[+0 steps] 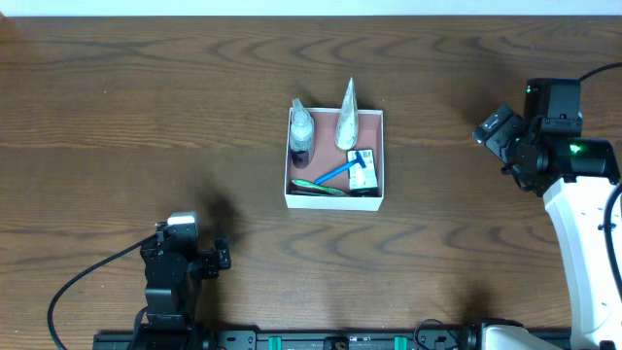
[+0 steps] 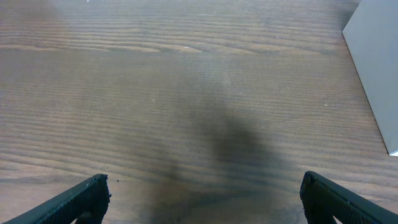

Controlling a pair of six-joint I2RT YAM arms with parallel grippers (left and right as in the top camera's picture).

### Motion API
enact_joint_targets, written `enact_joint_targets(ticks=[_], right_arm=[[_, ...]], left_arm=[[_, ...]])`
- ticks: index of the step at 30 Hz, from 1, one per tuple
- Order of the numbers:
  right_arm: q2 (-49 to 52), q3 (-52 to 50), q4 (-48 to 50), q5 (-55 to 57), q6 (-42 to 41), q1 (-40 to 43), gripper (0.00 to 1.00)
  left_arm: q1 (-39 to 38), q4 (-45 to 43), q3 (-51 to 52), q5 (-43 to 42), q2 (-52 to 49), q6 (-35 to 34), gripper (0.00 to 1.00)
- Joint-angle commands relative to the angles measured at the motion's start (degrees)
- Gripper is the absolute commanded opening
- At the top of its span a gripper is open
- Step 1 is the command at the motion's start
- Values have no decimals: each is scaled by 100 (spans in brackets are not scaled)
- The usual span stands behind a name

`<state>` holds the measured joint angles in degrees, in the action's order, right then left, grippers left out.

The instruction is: Pack container

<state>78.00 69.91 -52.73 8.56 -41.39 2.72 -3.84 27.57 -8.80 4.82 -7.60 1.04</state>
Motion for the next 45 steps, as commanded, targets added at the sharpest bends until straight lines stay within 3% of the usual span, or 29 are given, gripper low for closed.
enact_joint_targets(ticks=[1,13,19,26,34,45], right_arm=[[15,46,-4,22,76,28,99],[-483,-275,-306,348,407,-107,99],[-1746,-1781,870,94,1561,-304,99],[-3657,-3921,2358,-973,3014,-321,99],[-5278,-5062,2321,-1091,2966,-323,99],[-6721,-5888,2315,-1303,2988,-323,99]], left_arm=[[28,-26,105,9,50,-94,98],[28,-26,105,9,50,-94,98],[28,-26,105,9,50,-94,98],[28,-26,105,9,50,-94,98],[28,-26,105,9,50,-94,98],[28,-26,105,9,50,-94,98]])
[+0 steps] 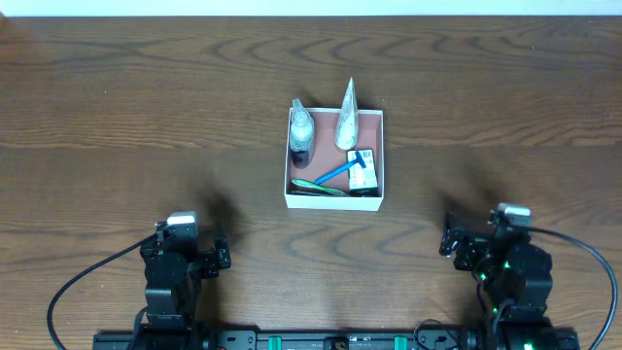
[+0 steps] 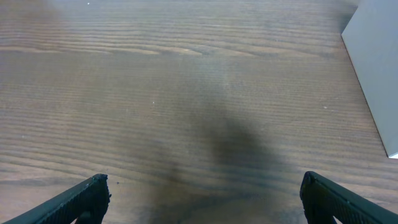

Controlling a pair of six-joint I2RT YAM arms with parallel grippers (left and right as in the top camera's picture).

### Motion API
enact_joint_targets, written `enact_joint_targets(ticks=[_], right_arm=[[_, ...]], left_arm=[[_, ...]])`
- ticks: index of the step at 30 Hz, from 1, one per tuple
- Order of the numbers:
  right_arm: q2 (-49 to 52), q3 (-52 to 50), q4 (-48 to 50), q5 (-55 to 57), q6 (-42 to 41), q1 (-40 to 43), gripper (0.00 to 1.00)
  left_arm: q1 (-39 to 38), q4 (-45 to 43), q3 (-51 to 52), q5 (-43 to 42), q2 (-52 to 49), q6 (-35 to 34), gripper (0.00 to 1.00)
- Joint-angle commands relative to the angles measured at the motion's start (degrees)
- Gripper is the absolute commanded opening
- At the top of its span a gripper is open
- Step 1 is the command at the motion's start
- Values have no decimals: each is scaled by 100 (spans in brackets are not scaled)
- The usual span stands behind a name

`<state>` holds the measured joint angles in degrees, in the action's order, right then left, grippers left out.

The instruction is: Pack container

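Observation:
The white container (image 1: pixel 334 201) stands at the table's middle, its floor pinkish. Inside lie a small clear bottle (image 1: pixel 302 132), a silvery cone-shaped tube (image 1: pixel 346 121), a blue-handled razor (image 1: pixel 340 171), a small white packet (image 1: pixel 363 177) and a green item (image 1: pixel 316 186). My left gripper (image 2: pixel 205 183) is open low over bare wood at the near left, nothing between its fingers; the container's white wall (image 2: pixel 373 68) shows to its right. My right gripper (image 1: pixel 491 248) sits at the near right, far from the container, one finger (image 1: pixel 449 241) standing out sideways as on the left arm, so open.
The dark wooden table (image 1: pixel 146 117) runs across the whole view. A black cable (image 1: pixel 78 282) trails from the left arm, another (image 1: pixel 583 248) from the right. The mounting rail (image 1: pixel 330 340) lies along the near edge.
My right arm was raised at the far right, level with the container; now it is folded down at the near right edge. The left arm and the container's contents have not moved.

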<state>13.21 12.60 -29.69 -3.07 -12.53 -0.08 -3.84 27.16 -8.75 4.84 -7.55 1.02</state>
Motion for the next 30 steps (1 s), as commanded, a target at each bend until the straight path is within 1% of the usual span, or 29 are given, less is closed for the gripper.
enact_joint_targets(ticks=[1,6,14,17,30], right_arm=[[-352,-229,13,-162,103,-44,99],[-848,-450,20,-186,105,-42,99],[-1080,-450,20,-168,129,-42,99],[-1309,-450,26,-168,127,-39,99],[-1287,-457,55,-168,127,-37,99]], left_arm=[[28,15,101,7,46,-92,98],[28,15,101,9,46,-92,98],[28,15,101,7,46,-92,98],[28,15,101,7,46,-92,98],[28,15,101,7,46,-92,98]])
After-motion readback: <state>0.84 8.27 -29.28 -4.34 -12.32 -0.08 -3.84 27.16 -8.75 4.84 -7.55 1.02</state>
